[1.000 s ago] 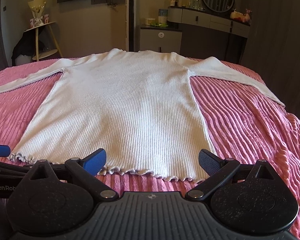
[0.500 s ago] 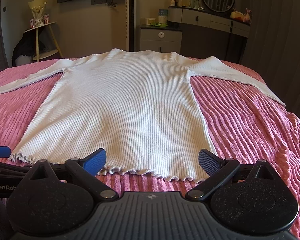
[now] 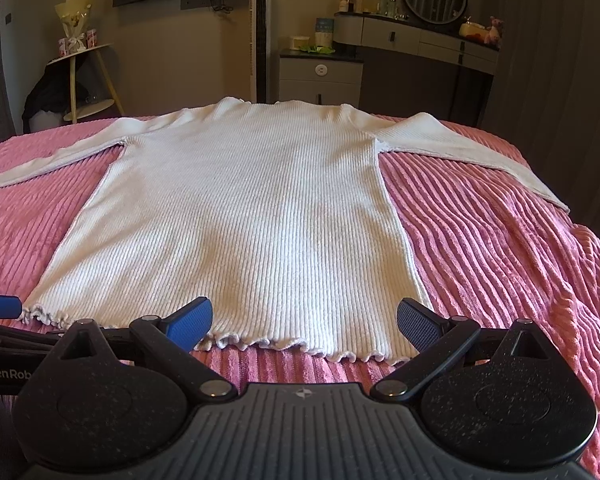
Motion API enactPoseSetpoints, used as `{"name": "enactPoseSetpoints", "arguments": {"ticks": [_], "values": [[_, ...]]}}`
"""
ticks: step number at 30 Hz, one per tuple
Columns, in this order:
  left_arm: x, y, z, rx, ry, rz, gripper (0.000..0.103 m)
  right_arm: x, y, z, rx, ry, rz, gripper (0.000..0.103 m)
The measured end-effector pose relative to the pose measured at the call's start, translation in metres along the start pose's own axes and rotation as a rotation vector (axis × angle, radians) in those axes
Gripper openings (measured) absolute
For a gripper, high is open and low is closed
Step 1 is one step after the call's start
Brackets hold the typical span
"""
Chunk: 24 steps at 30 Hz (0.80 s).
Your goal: Fold small clothes
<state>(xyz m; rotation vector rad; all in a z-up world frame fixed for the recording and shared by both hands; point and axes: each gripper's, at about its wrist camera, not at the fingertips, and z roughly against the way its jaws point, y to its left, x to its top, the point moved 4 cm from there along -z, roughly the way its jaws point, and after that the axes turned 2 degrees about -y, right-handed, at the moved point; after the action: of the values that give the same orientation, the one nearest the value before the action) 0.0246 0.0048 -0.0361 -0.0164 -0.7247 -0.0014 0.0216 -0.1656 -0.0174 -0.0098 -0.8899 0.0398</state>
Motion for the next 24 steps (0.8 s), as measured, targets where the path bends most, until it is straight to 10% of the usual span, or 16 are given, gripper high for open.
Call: {"name": "enactPoseSetpoints", "arguments": {"ticks": [24], "values": [[0.0016,-0.0009,-0.0015,0.002,0.01,0.008,0.103,0.0004,-0.0018,0.002,0.002,-0.005,-0.009,0.099]]}}
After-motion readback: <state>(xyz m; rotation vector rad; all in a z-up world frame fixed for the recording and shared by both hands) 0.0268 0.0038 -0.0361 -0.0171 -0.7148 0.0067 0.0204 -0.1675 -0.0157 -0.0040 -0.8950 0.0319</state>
